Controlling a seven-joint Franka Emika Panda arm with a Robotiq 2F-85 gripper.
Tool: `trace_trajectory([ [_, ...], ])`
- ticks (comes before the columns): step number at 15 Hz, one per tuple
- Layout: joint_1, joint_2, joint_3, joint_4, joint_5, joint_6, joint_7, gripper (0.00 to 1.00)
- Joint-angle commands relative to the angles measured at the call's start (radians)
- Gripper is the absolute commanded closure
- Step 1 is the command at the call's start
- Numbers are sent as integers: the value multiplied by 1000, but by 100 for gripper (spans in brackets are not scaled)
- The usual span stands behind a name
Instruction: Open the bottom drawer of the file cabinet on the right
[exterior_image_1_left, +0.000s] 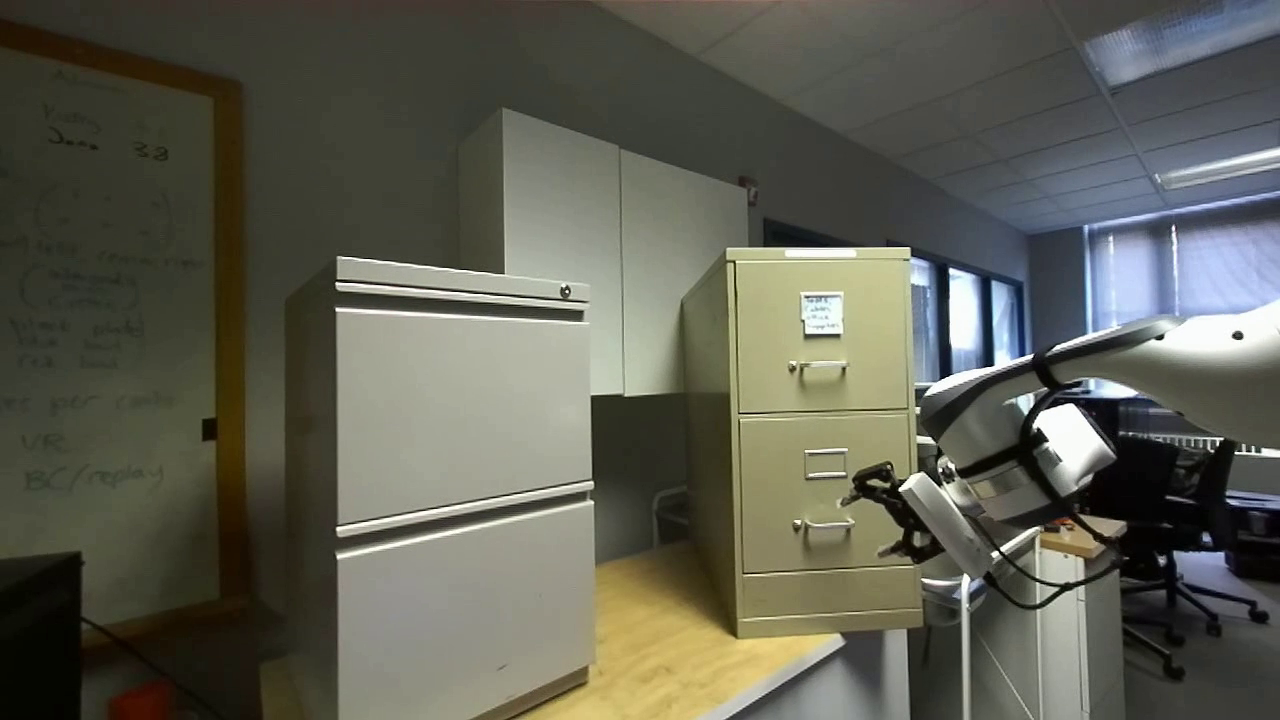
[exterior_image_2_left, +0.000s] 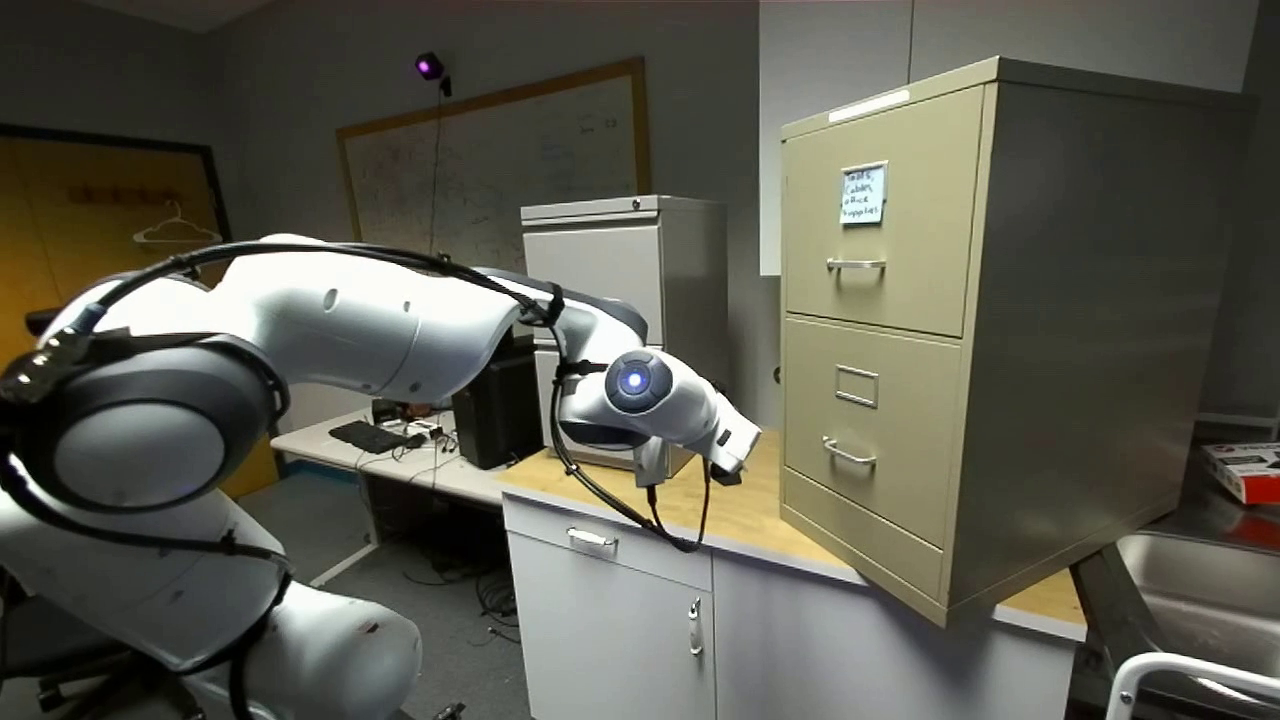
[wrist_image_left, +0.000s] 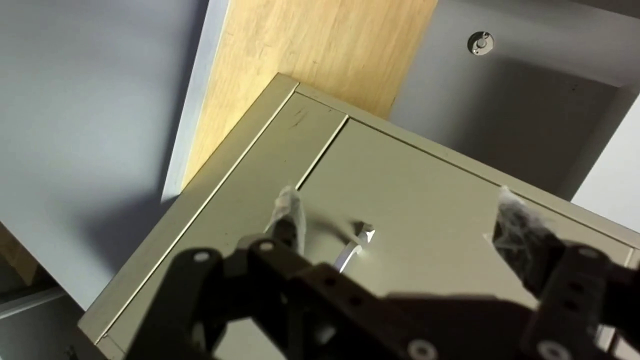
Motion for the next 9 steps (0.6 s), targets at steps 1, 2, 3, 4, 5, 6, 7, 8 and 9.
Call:
trace_trajectory([
  [1,20,60,-20,18,48,27,43,0],
  [2,26,74,-40,30,66,21,45,0],
  [3,19,97,-47,41,73,23,61,0],
  [4,15,115,-58,53,77,21,70,0],
  [5,10,133,-67,64,75,20,82,0],
  [6,12,156,-84,84,79,19,90,0],
  [7,10,182,-97,106,77,11,107,0],
  [8,9,205,-108,128,75,5,126,0],
  [9,11,230,-121,158,74,-4,144,0],
])
